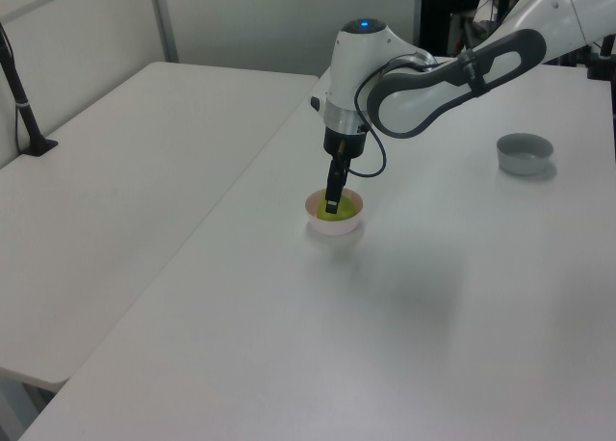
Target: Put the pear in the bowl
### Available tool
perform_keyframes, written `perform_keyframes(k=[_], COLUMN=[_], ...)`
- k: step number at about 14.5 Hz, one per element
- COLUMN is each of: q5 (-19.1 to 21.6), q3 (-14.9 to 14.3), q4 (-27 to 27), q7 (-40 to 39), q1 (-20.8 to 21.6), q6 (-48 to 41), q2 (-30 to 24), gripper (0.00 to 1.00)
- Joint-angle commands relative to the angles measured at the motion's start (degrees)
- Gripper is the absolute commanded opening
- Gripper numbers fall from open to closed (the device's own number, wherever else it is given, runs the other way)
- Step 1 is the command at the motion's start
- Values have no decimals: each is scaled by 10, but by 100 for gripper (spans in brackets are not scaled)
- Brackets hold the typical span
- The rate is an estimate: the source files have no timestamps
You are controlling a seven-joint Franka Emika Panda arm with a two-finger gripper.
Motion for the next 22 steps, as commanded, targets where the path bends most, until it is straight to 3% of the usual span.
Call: perform_keyframes(k=[1, 7, 18, 22], q5=[1, 2, 1, -7], q3=[-4, -9, -12, -13], q4=[-1, 0, -6, -16], q7=[7, 7, 7, 7], q1=[-1, -15, -82, -108], q6=[8, -34, -309, -370], q2=[-7, -51, -195, -248], gripper=[100, 100, 100, 100])
